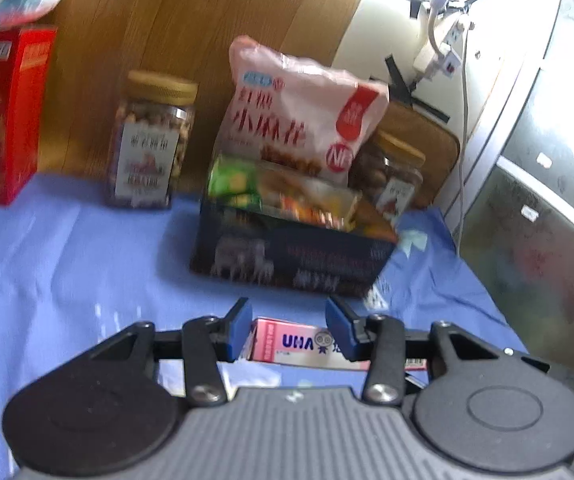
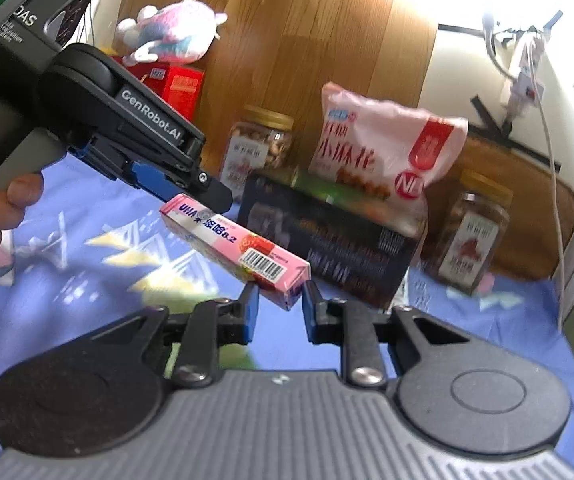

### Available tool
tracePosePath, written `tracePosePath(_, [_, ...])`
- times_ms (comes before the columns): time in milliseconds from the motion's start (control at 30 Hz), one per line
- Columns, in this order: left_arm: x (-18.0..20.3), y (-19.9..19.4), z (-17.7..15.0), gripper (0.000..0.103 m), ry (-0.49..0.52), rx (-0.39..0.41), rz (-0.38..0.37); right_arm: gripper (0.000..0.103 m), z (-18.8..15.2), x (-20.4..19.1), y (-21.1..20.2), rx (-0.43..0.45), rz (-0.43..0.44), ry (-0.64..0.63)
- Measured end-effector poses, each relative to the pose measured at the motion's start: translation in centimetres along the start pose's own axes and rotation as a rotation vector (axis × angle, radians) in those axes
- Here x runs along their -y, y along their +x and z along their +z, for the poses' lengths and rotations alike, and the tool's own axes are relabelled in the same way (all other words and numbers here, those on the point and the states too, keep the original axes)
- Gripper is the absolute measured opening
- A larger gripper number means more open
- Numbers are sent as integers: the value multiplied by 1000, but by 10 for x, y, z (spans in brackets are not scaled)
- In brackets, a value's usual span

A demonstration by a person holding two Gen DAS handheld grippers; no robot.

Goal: Organize snacks
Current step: 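Lower the pink UHA box into the black tin and open the left gripper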

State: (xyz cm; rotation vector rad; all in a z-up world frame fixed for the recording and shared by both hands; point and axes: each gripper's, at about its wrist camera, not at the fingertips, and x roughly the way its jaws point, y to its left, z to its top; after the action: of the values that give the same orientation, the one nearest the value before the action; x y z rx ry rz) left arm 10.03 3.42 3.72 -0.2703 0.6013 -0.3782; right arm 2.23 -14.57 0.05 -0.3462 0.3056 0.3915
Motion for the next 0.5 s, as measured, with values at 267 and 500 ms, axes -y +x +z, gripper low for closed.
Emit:
tracePosePath(267, [-10,34,60,41,1,65,16,26,30,24,48,79,-46,-37])
tracePosePath(500, [-17,85,86,41,-6,59,39,26,36,48,95,62,-84,-47])
